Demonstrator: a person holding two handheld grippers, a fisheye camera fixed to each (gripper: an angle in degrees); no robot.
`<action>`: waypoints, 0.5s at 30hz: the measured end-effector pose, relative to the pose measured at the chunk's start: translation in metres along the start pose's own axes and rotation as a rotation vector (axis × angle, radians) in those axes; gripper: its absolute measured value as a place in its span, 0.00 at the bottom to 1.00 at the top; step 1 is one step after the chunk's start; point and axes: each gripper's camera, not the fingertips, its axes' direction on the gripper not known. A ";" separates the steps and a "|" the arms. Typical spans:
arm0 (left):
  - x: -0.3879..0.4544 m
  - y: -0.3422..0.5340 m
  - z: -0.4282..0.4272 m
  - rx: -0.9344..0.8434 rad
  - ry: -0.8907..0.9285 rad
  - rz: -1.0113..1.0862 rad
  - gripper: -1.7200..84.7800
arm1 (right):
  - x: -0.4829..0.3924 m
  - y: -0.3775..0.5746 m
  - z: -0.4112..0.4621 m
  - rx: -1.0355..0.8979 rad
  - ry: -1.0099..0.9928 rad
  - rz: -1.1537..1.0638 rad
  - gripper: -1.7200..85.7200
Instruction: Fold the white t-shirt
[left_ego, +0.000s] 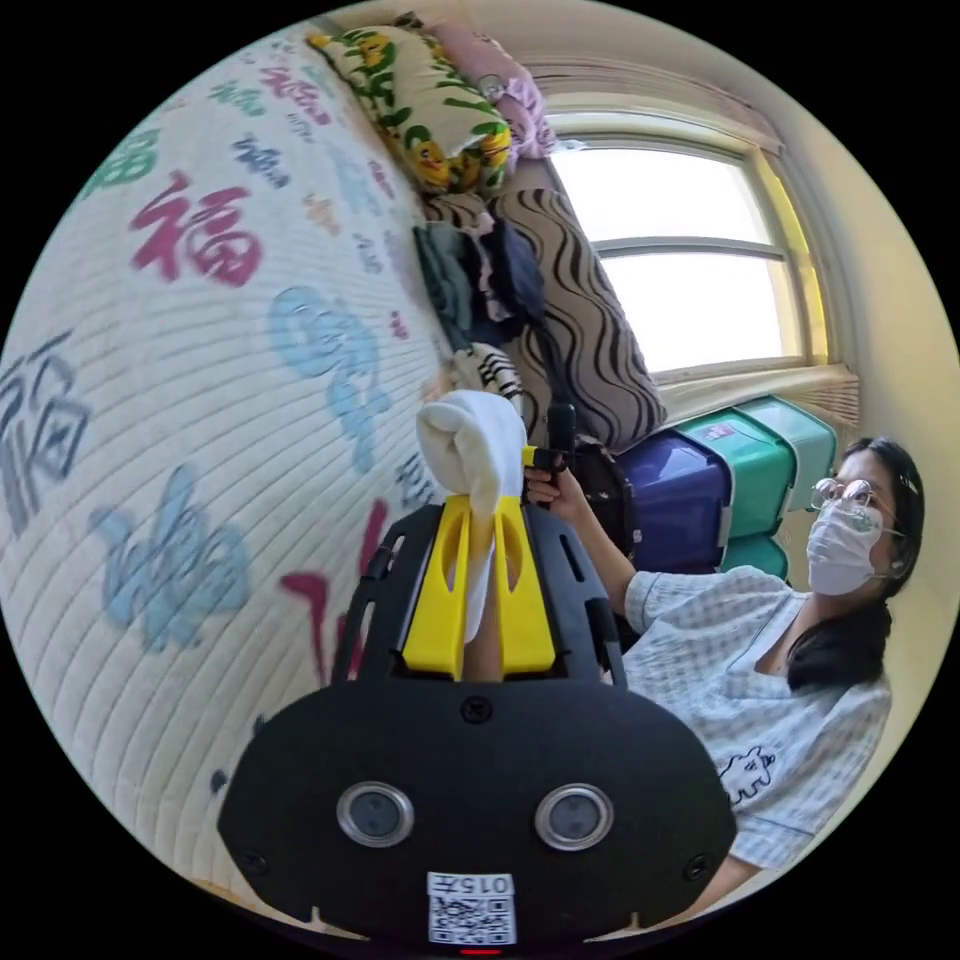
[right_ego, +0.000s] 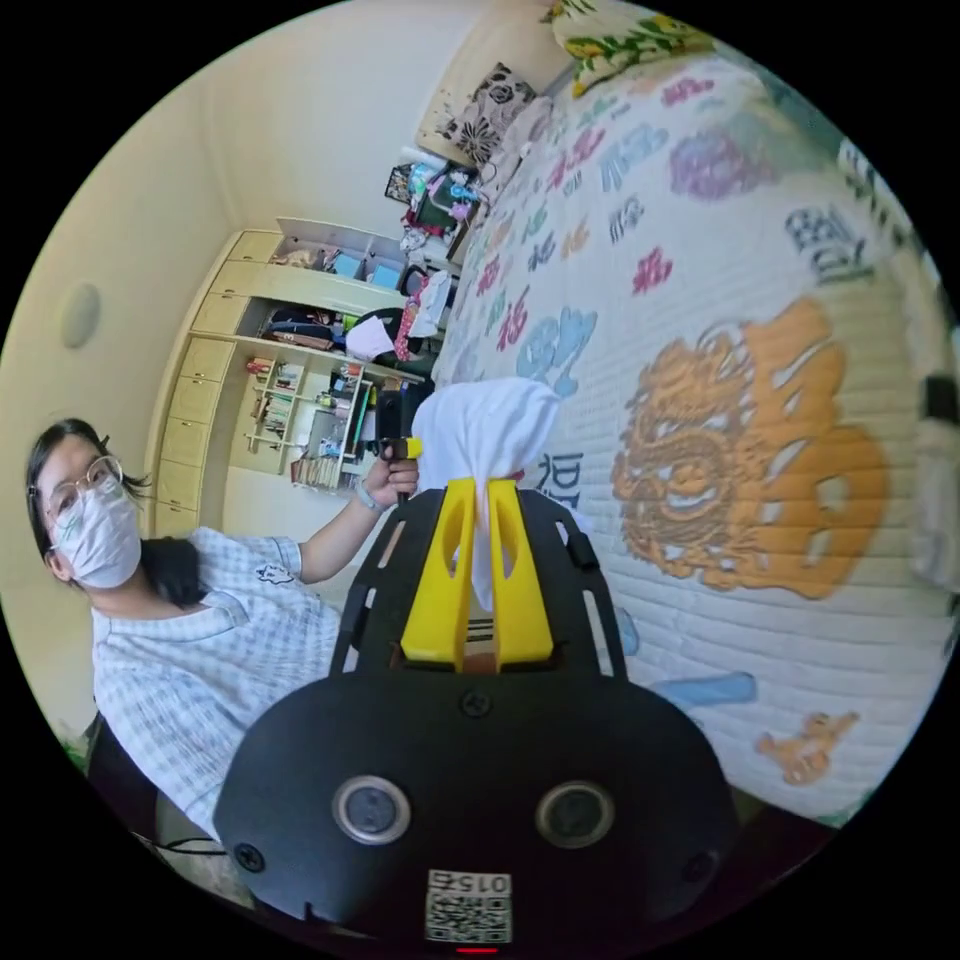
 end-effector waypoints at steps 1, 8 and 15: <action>0.006 -0.007 0.008 0.005 0.016 0.010 0.06 | -0.012 -0.001 -0.017 0.024 0.028 -0.019 0.03; 0.053 -0.093 0.135 0.043 0.182 0.047 0.05 | -0.074 -0.030 -0.121 0.055 0.445 0.029 0.03; 0.024 -0.119 0.251 0.060 0.164 -0.127 0.06 | -0.053 -0.056 -0.145 0.087 0.800 0.269 0.03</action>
